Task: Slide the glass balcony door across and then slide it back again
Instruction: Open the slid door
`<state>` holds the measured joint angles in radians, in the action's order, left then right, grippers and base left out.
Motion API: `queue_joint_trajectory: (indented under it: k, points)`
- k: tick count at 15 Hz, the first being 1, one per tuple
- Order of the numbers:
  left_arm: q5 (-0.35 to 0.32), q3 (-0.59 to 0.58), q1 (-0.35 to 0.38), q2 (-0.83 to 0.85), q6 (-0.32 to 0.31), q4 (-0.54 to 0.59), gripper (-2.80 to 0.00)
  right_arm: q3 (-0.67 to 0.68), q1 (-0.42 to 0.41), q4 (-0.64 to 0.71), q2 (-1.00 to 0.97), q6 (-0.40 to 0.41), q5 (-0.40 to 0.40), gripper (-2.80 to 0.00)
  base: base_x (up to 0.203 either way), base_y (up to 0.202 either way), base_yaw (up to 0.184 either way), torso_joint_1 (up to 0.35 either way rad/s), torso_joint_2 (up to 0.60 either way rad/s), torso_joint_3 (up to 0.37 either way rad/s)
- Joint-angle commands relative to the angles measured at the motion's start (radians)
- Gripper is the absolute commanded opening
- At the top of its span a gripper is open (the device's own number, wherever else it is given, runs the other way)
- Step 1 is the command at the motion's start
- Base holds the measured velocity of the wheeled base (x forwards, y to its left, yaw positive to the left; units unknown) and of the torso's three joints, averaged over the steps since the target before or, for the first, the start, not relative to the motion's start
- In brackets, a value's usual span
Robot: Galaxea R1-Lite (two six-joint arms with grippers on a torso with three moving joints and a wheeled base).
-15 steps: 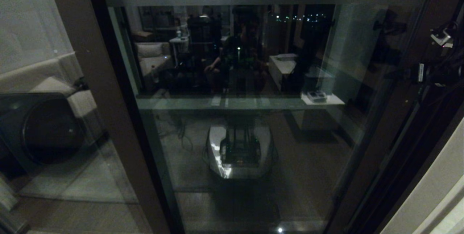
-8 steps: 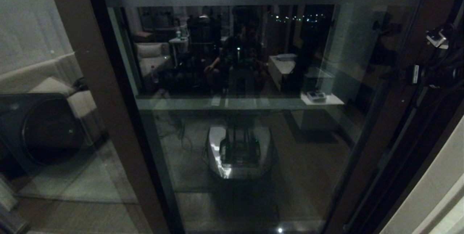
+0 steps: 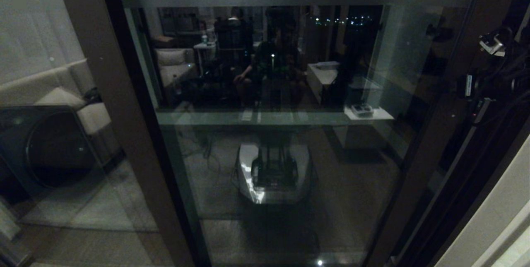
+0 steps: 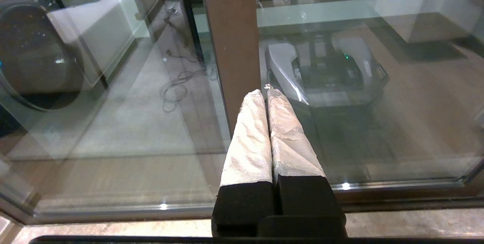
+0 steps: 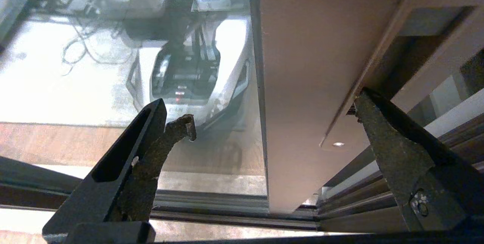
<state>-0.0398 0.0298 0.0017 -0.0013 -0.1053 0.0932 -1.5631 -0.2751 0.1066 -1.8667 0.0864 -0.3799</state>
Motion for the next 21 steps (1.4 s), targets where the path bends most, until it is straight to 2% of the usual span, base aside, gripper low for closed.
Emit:
queue_joint_trajectory:
  k: [1,4,7,14,15,21]
  points:
    - [0.000,0.001,0.000,0.000,-0.001,0.001,-2.80,0.016,-0.007,-0.002,0.020,0.000,0.045,0.00,0.000,0.000,0.000,0.000,0.00,0.000]
    - [0.000,0.000,0.000,0.000,-0.001,0.001,-2.80,0.017,-0.007,-0.027,0.031,-0.026,0.054,0.00,0.000,0.000,0.000,0.000,0.00,0.000]
    - [0.000,0.001,0.000,0.000,-0.001,0.000,-2.80,0.018,-0.015,-0.033,0.060,-0.027,0.098,0.00,0.000,0.000,0.000,0.000,0.00,0.000]
    - [0.000,0.001,0.000,0.000,-0.001,0.001,-2.80,0.017,-0.094,-0.033,0.161,-0.027,0.099,0.00,0.000,0.000,0.000,0.000,0.00,0.000]
    - [0.000,0.001,0.000,0.000,-0.001,0.002,-2.80,0.015,-0.112,-0.032,0.173,-0.025,0.097,-2.80,0.000,0.000,0.000,0.000,0.00,0.000]
    - [0.000,0.001,0.000,0.000,-0.001,0.000,-2.80,-0.018,-0.178,-0.027,0.189,-0.019,0.104,-2.80,0.000,0.000,0.000,0.000,0.00,0.000]
